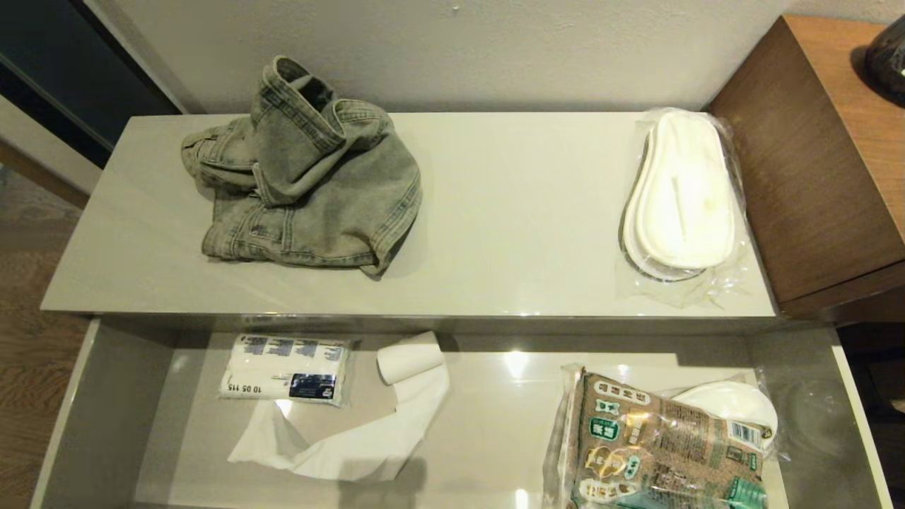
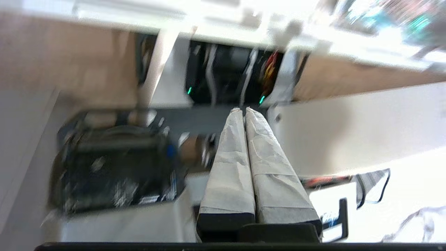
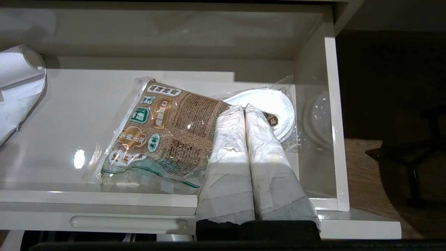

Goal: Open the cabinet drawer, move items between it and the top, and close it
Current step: Close the drawer

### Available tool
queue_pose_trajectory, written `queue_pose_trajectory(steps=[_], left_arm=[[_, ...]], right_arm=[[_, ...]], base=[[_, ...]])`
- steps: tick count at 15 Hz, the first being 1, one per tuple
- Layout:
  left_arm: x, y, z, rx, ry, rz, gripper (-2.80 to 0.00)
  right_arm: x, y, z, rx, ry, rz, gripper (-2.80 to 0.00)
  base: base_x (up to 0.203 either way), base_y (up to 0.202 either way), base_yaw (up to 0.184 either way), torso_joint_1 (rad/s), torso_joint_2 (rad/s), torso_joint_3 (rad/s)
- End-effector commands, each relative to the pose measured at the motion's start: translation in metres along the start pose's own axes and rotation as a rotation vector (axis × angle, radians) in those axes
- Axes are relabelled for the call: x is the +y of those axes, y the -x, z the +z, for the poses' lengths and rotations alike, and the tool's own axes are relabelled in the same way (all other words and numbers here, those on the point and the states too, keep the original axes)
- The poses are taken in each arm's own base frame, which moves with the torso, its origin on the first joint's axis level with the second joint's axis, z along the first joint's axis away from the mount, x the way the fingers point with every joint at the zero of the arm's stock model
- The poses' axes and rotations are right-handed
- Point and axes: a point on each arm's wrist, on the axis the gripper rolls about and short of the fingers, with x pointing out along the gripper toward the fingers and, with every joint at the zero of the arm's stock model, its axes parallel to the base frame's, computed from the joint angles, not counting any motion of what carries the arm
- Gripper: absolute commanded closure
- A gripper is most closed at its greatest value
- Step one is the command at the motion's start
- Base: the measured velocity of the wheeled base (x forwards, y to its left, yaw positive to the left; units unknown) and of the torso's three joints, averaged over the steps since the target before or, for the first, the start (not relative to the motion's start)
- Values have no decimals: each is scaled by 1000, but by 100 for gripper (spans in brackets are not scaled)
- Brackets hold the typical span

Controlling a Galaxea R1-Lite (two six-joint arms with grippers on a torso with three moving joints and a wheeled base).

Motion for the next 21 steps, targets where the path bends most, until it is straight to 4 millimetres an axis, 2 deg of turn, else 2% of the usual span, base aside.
queue_pose_trajectory(steps=[1,4,6,15,19,21], left_arm=[[-1,-1,-6,-48,18,-3,0],[-3,-21,23,82,170,86,0],[1,-32,30,140,237,118,0],[4,-41,38,204,255,122,0],[8,-46,33,331,268,125,0],[7,-48,35,244,236,73,0]], right_arm=[[0,0,0,2,1,3,0],[0,0,-1,4,-4,-5,0],[0,0,-1,4,-11,-5,0],[0,0,-1,4,-14,-6,0],[0,0,-1,4,-13,-6,0],[0,0,-1,4,-11,-5,0]], base=[[0,0,0,0,0,0],[0,0,0,0,0,0],[0,0,0,0,0,0],[0,0,0,0,0,0],[0,0,0,0,0,0],[0,0,0,0,0,0]])
